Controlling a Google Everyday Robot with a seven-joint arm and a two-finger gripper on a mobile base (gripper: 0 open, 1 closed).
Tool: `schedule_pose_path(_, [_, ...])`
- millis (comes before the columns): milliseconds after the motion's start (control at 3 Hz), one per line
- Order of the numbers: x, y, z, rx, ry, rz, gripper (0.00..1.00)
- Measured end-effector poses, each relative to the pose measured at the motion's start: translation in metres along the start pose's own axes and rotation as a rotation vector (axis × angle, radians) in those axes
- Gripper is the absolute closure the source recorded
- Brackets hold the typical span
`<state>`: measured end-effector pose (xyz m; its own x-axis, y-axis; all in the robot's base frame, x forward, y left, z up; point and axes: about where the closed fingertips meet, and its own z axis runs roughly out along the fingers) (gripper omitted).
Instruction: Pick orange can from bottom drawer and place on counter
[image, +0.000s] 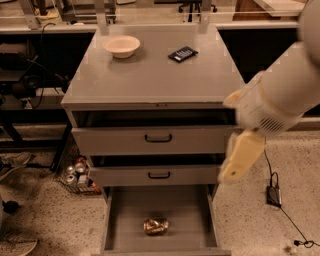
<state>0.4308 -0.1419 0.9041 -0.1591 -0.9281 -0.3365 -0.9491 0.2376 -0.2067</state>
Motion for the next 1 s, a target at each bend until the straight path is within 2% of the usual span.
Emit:
schedule_pose_path(333, [-0.02, 0.04, 0.082, -0.111, -0.047, 0.016, 0.0])
schedule_pose_path(667, [-0.009, 0.059, 0.101, -0.145, -0.022, 0.018, 0.0])
schedule_pose_path(1000, [-0.01, 0.058, 0.103, -0.147, -0.048, 0.025, 0.0])
